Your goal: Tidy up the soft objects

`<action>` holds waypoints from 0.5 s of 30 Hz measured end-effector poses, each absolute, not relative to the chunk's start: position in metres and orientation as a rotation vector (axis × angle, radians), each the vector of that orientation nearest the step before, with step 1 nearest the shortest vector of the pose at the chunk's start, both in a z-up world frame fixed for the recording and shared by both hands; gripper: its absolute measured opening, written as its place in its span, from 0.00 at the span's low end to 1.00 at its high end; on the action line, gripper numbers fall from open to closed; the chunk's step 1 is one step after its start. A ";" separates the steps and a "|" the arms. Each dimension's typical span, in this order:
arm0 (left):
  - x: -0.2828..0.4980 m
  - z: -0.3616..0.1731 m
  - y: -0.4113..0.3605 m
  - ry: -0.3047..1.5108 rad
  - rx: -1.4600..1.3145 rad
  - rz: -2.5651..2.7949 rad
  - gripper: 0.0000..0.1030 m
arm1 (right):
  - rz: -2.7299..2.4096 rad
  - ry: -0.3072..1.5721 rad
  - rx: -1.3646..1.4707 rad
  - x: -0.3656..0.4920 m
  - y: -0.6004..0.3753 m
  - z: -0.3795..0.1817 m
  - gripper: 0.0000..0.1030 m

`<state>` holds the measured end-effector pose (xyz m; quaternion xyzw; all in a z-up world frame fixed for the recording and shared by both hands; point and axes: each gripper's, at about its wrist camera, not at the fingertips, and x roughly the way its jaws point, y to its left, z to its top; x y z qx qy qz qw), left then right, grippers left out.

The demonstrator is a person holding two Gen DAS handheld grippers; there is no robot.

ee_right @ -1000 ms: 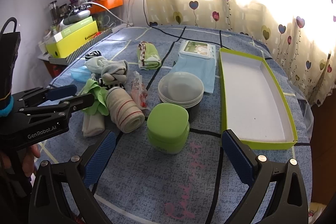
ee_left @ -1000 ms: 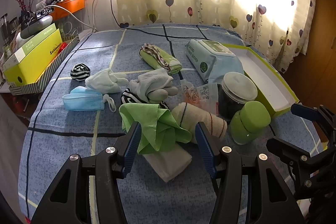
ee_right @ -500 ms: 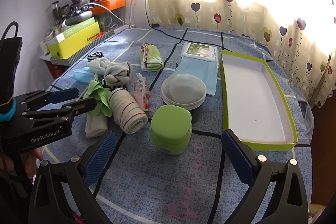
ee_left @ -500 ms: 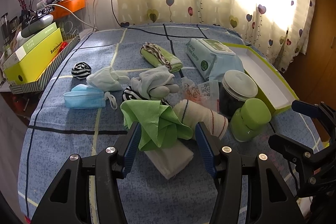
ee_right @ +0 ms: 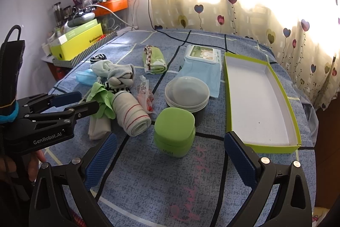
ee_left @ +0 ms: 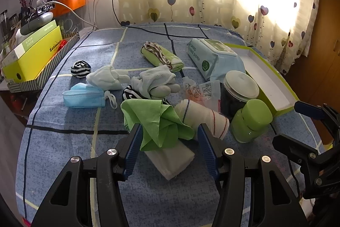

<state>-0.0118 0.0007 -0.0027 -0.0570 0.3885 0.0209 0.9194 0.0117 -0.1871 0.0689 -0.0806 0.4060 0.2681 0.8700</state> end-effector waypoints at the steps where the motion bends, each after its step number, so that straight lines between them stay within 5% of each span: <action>1: -0.012 -0.003 0.000 0.798 -0.115 0.042 0.53 | 0.562 0.848 -0.167 0.011 -0.186 0.070 0.99; 15: -0.013 -0.003 -0.001 0.793 -0.107 0.036 0.53 | 0.584 0.832 -0.161 0.011 -0.189 0.071 0.99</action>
